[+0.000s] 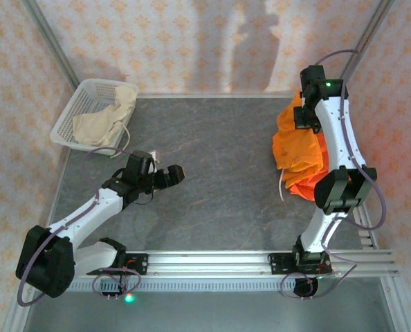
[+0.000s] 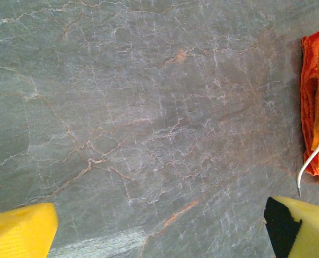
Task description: Fold and stack the shorts
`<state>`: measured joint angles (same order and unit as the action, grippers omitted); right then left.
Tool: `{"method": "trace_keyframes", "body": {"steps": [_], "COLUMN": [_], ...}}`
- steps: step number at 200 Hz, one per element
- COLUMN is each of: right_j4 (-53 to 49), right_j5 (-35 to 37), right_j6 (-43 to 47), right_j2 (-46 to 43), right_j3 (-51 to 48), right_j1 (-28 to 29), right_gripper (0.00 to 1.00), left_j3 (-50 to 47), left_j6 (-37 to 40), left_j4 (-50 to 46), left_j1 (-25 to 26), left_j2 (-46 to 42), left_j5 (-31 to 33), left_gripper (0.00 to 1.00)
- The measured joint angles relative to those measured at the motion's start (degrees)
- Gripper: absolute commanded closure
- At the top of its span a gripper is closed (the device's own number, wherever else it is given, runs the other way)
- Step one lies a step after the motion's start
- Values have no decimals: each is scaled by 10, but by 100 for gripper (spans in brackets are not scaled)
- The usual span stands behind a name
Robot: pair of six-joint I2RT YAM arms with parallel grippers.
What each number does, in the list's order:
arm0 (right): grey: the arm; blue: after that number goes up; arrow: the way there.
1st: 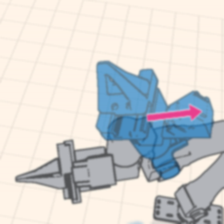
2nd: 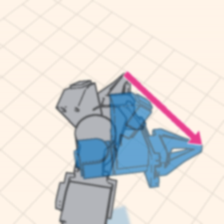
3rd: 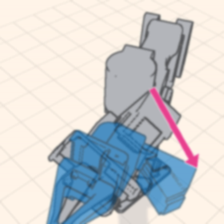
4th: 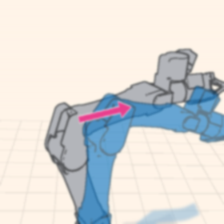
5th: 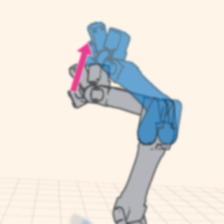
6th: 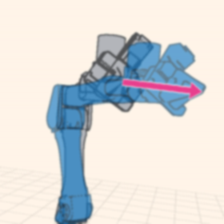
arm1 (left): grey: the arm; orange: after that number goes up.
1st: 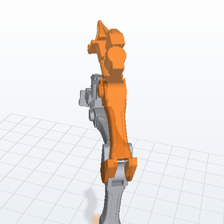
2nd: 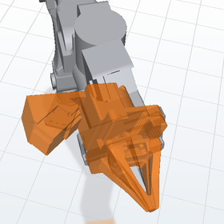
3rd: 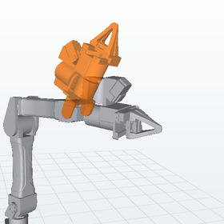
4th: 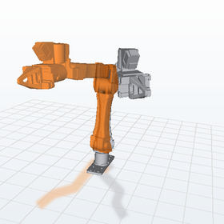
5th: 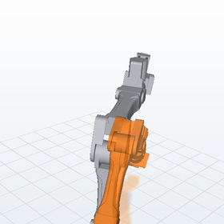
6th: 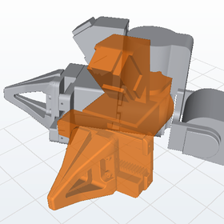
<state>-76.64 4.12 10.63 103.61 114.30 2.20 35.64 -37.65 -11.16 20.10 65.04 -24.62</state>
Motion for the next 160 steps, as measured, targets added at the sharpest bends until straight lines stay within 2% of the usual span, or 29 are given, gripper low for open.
{"method": "trace_keyframes", "body": {"steps": [53,118,148,160], "right_j4": [19,75,99,110], "right_j5": [75,225,290,316], "right_j6": [19,47,55,60], "right_j2": [-6,7,37,47], "right_j3": [-48,-93,-97,-104], "right_j1": [0,0,0,0], "right_gripper": [100,99,93,86], "left_j3": [3,11,11,11], "left_j6": [2,2,2,2], "left_j4": [-11,-17,-22,-25], "left_j1": [0,0,0,0], "left_j2": [0,0,0,0], "left_j5": [0,0,0,0], "left_gripper": [0,0,0,0]}}
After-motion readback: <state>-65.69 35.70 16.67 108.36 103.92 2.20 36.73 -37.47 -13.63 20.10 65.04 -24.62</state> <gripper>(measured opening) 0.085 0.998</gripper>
